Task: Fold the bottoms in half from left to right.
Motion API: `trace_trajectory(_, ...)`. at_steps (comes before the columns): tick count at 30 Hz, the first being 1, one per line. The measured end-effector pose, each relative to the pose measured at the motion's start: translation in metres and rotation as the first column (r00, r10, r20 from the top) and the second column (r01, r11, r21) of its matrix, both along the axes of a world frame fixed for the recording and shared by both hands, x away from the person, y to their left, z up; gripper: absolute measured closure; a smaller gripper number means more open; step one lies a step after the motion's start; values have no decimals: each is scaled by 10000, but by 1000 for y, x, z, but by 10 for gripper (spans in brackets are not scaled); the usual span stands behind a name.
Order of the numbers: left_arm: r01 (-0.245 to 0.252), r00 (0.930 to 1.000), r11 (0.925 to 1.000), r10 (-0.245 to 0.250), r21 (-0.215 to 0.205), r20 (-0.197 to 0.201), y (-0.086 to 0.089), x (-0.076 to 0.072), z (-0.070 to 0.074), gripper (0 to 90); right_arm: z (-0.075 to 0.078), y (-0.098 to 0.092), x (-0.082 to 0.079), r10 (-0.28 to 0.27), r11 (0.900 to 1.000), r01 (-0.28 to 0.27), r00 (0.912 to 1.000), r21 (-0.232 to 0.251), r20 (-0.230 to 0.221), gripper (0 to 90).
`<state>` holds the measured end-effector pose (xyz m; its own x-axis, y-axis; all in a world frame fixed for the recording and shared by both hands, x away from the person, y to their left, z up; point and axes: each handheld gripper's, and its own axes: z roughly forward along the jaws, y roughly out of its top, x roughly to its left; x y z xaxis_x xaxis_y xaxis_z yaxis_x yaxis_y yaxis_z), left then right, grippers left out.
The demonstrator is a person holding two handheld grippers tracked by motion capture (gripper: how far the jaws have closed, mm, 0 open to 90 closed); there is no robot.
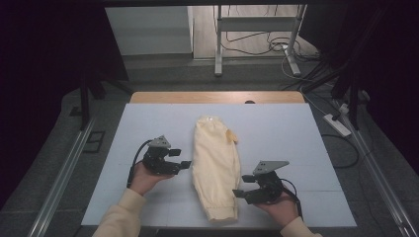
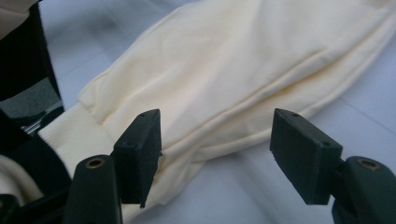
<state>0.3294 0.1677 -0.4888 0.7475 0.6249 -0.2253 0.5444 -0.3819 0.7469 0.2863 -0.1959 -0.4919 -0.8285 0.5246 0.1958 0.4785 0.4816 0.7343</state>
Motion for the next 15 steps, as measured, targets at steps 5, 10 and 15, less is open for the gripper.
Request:
trace_trajectory(5, 5, 10000, 10000, -5, -2, 15, 0, -1, 1, 303, -1, -3, 5, -171, 9999, 171, 9998, -2, 56, 323)
trace_trajectory(10, -53, 9999, 10000, 54, -39, 92, -2, -4, 3, 302, -1, -5, 6, -179, 9998, 180, 9997, -60, 163, 317)
trace_trajectory(15, -28, 9999, 10000, 28, 17, 98, -4, -6, 4, 300, -1, -10, 7, -261, 9997, 261, 9993, -22, 284, 312)
